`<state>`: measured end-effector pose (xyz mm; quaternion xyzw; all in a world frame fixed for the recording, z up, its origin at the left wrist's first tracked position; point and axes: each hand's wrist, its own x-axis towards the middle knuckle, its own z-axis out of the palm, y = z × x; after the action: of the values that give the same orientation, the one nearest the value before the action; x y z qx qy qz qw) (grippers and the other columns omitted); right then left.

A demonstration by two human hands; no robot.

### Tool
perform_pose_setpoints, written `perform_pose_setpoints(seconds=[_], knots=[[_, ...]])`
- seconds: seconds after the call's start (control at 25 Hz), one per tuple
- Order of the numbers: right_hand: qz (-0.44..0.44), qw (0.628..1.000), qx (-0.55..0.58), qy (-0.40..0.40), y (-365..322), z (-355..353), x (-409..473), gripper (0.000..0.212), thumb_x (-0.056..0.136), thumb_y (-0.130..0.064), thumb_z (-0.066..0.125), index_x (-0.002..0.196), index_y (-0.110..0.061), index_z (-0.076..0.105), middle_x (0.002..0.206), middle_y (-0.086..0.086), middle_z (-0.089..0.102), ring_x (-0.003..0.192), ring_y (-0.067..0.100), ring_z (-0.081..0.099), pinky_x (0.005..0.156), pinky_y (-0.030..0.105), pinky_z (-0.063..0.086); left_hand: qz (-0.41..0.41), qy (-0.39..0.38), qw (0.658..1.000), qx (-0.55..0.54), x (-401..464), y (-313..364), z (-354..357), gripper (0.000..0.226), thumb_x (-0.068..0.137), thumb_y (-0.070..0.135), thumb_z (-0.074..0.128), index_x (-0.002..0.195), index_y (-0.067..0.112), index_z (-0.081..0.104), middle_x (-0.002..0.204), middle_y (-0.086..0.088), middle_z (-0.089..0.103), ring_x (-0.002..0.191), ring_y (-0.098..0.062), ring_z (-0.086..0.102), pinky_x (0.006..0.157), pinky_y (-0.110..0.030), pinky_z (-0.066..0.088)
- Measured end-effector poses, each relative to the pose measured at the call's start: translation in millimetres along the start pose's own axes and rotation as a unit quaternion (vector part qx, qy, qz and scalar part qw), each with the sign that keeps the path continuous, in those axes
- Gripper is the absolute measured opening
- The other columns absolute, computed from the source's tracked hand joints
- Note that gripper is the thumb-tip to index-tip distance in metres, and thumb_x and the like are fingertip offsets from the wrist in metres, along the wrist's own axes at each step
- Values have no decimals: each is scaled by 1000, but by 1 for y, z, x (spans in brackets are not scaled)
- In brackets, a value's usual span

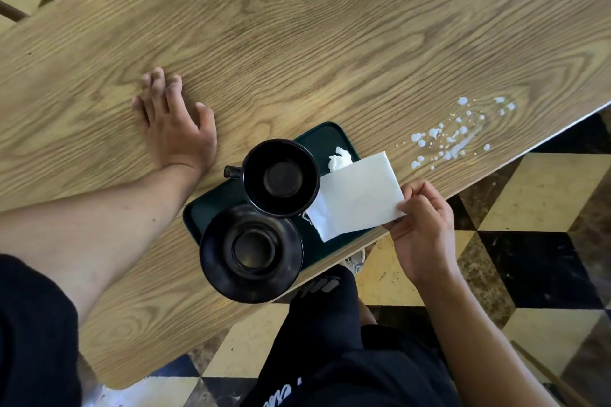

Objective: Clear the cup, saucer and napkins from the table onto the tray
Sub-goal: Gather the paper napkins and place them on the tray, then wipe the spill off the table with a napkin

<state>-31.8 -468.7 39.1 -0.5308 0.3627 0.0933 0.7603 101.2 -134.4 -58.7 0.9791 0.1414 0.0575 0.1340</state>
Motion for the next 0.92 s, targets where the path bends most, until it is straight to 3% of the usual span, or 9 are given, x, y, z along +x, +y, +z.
perform_pose_setpoints(seconds=[0.16,0.28,0.48,0.64,0.8,0.92], knots=[[54,990,128,4,-14,1,9,16,76,-9,45,63,-18,47,69,0,52,65,17,54,53,29,51,3,0,1000,3,-2,1,-2,57,98,31,46,150,7,44,166,-18,33,157,-33,21,128,-55,11],[50,988,143,6,-26,-6,14,12,75,-12,46,64,-17,46,78,2,51,78,19,55,60,33,49,18,3,1000,19,-3,6,-4,56,99,28,45,149,4,44,164,-21,34,156,-37,24,126,-58,15],[28,988,148,36,-46,-25,26,14,76,-11,45,64,-18,44,78,1,48,77,17,53,59,31,47,36,-21,996,82,1,8,-10,55,97,24,43,142,-5,46,155,-31,41,143,-52,37,117,-64,27],[28,976,182,115,-69,-49,40,17,93,-6,40,85,-13,54,84,9,70,78,28,73,65,39,63,50,-38,997,55,18,37,-22,47,86,21,47,121,-8,61,129,-34,56,117,-54,51,101,-63,41],[7,964,235,127,-99,-78,65,18,96,-6,41,104,-2,56,83,18,76,70,32,76,78,48,65,160,-96,982,26,62,122,-13,47,86,26,46,117,-3,65,130,-27,58,116,-47,54,100,-57,42],[-36,948,287,129,-127,-106,100,19,92,-7,46,108,-1,56,84,19,74,72,33,77,76,44,64,280,-152,948,8,87,219,17,59,90,33,44,135,-2,57,149,-29,48,137,-46,45,116,-58,31]])
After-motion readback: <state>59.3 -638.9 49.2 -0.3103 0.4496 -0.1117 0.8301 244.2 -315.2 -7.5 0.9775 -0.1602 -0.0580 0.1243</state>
